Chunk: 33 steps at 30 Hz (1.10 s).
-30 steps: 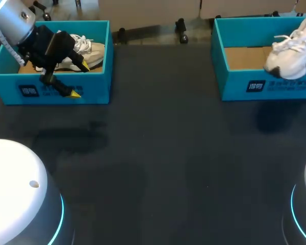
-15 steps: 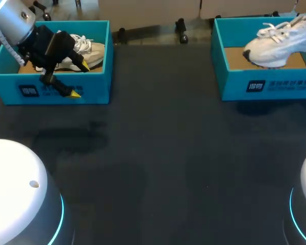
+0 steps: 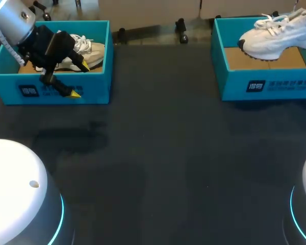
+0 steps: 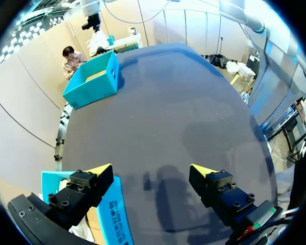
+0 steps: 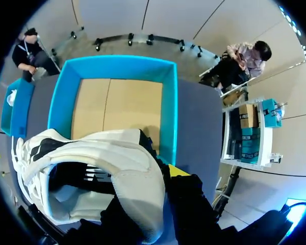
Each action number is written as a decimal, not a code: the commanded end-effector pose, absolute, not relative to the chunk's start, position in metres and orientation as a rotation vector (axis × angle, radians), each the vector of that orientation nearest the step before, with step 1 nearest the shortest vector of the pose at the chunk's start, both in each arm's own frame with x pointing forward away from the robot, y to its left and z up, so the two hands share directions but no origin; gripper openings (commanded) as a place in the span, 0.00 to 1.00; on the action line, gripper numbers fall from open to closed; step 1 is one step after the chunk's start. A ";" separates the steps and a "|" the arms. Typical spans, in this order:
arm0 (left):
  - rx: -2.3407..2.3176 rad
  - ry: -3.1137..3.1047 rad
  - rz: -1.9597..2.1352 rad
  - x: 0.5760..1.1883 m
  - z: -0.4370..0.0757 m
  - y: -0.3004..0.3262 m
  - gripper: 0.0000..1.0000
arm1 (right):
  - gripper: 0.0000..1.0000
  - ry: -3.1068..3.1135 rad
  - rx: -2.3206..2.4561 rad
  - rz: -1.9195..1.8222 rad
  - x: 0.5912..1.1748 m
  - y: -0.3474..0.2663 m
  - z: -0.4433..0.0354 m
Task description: Take the shoe out of the shoebox, open the shoe tongue, remove and reinsert the insole, then place the shoe into the shoebox
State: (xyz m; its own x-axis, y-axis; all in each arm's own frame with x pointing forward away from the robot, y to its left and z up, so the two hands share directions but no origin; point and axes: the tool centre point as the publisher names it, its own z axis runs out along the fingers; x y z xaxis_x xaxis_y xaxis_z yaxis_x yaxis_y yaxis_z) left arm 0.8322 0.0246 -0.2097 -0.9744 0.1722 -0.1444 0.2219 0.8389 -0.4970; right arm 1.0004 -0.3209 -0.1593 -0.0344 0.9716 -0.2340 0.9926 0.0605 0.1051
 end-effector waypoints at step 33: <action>0.316 2.925 -0.805 0.833 -0.210 0.025 1.00 | 0.00 1.862 2.230 -0.225 1.039 -0.336 -0.221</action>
State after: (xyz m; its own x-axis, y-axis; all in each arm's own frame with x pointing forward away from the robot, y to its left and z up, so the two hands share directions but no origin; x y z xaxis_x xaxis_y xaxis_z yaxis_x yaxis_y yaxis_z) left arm 0.8322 0.0246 -0.2097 -0.9744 0.1721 -0.1444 0.2218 0.8389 -0.4970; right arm 1.0341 -0.3355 -0.2156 0.1800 0.9473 -0.2651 0.9832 -0.1647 0.0789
